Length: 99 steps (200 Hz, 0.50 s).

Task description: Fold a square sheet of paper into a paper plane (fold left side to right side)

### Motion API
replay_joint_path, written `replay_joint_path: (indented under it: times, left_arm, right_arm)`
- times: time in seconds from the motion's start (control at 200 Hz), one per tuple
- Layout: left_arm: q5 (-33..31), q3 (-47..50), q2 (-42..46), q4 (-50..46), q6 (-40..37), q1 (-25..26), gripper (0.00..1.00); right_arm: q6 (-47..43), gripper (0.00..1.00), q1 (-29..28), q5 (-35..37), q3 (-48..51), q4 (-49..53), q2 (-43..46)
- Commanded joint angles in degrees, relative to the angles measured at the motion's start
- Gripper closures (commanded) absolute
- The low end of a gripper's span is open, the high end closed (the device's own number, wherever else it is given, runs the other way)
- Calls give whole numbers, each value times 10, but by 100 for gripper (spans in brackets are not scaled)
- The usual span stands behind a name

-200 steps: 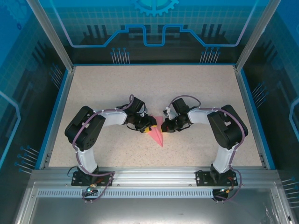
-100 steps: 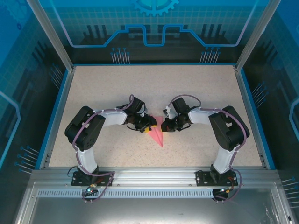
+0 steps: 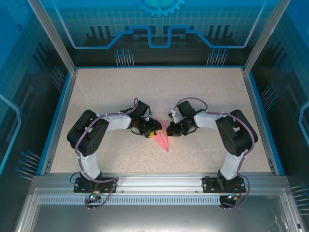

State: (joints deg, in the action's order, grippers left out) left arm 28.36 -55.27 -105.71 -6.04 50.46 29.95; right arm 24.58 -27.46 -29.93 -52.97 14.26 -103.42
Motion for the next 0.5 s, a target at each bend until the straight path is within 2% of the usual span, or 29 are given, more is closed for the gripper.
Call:
replay_joint_path:
  times: [0.0, 0.49]
  left_arm:
    - [-13, 5, -15, -27, -14, 2, 54]
    - [-14, 8, -12, -28, -14, 3, 54]
  right_arm:
    - [-6, 100, -9, 4, -11, 18, -9]
    - [-7, 100, -11, 12, -12, 26, -18]
